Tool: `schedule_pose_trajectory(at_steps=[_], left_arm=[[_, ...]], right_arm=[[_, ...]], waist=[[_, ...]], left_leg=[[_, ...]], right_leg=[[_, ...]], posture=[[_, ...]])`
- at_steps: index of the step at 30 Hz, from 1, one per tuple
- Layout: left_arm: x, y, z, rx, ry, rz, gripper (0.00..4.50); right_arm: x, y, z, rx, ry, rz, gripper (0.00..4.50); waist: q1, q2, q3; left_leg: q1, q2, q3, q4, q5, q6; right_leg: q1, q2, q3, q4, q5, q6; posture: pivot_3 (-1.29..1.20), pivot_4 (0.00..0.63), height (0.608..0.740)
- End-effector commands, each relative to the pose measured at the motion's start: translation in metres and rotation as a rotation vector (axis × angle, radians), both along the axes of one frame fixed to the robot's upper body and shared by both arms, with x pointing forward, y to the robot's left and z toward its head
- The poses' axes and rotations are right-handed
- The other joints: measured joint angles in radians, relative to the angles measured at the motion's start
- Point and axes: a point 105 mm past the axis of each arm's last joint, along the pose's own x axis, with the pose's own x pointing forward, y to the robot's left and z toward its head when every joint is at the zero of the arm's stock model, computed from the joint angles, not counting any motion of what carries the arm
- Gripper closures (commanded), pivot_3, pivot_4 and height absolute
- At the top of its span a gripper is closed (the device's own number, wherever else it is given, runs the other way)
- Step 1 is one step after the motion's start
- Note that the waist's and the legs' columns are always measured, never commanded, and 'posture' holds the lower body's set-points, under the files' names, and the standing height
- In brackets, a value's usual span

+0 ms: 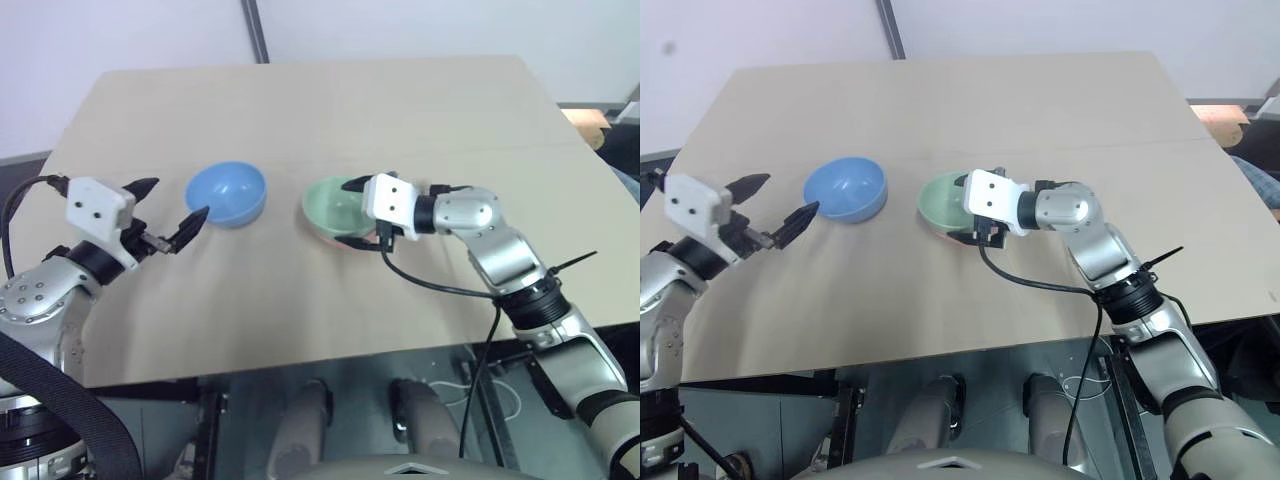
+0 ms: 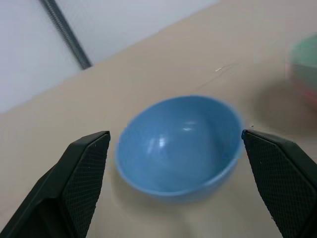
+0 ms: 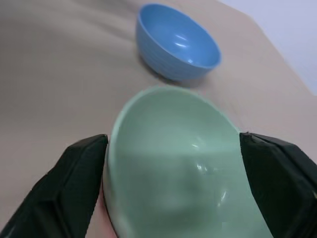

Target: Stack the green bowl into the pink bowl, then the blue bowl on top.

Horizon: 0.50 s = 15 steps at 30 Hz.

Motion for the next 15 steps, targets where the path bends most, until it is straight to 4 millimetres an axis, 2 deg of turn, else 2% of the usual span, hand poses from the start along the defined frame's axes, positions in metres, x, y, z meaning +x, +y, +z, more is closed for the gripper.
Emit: schedule_pose_trajectory(at_steps=[1, 4, 9, 15], left_arm=[[0.004, -0.012, 0.015, 0.134, 0.004, 0.026, 0.0], [0.006, -0.025, 0.006, 0.299, 0.092, -0.033, 0.0], [0.024, -0.027, -0.013, 0.562, 0.19, -0.021, 0.0], [0.043, -0.028, -0.029, 0.791, 0.192, -0.05, 2.69]], right_arm=[[-0.022, -0.006, 0.038, 0.16, -0.005, 0.041, 0.13], [-0.036, -0.012, 0.046, 0.241, 0.047, 0.059, 0.13], [-0.047, -0.017, 0.04, 0.25, 0.096, 0.053, 0.13], [-0.047, -0.019, 0.043, 0.272, 0.094, 0.024, 0.05]], waist=[[-0.003, 0.0, 0.0], [-0.007, 0.0, 0.0], [-0.01, 0.0, 0.0], [-0.01, 0.0, 0.0]], left_leg=[[0.0, 0.0, 0.0, 0.0, 0.0, 0.0], [0.0, 0.0, -0.001, -0.001, 0.0, 0.0], [0.001, 0.001, 0.0, 0.0, 0.0, 0.0], [0.0, 0.001, 0.002, 0.0, 0.0, 0.0]], right_leg=[[0.0, 0.0, 0.0, 0.0, 0.0, 0.0], [-0.001, 0.001, 0.0, 0.001, 0.0, 0.0], [-0.001, 0.001, 0.0, 0.002, -0.005, 0.0], [-0.003, 0.001, 0.001, 0.005, -0.003, 0.003]], posture=[[0.0, 0.15, 0.74], [0.0, 0.15, 0.74], [0.0, 0.15, 0.74], [0.0, 0.15, 0.74]])
